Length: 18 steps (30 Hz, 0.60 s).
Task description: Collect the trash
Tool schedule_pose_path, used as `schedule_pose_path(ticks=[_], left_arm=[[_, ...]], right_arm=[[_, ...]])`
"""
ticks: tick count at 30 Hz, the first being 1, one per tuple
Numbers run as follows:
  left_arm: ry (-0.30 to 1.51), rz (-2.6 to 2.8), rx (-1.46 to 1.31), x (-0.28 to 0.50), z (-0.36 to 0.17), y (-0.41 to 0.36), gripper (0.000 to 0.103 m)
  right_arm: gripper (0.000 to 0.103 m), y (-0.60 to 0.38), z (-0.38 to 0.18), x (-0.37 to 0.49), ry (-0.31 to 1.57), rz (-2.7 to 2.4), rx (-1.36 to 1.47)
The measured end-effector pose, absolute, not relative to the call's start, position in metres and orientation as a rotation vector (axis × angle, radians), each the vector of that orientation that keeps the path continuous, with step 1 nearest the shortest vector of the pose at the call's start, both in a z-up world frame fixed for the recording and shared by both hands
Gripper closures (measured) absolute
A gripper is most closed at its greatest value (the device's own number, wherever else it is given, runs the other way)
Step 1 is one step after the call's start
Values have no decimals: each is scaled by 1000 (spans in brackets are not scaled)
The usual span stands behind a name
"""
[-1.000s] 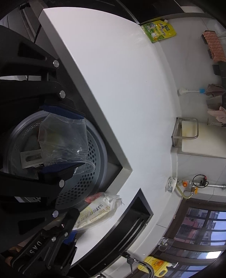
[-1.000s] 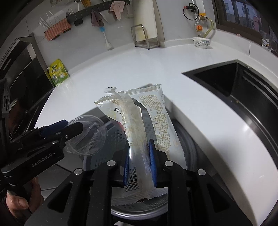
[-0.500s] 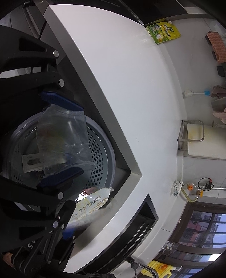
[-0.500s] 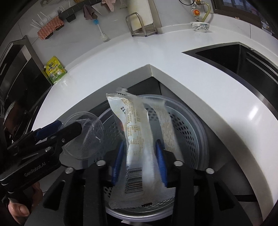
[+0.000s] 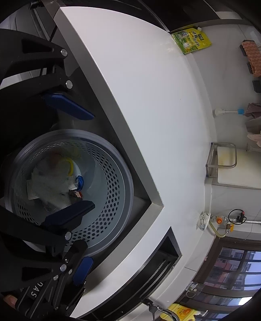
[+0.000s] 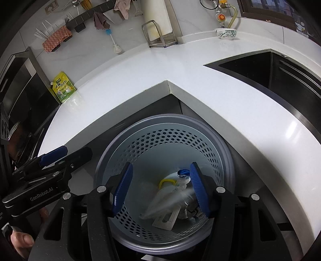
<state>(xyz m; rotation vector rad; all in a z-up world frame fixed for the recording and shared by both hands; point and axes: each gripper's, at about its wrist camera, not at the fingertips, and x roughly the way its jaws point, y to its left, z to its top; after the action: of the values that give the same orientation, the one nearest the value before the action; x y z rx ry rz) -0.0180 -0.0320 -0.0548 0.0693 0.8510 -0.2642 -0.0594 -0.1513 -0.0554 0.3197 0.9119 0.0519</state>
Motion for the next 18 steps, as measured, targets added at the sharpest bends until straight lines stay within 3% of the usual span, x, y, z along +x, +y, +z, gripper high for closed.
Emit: schedule_pose_path(ticks=[18], left_arm=[[826, -252, 68, -21, -48, -31, 17]], right_arm=[[46, -150, -50, -66, 903, 39, 288]])
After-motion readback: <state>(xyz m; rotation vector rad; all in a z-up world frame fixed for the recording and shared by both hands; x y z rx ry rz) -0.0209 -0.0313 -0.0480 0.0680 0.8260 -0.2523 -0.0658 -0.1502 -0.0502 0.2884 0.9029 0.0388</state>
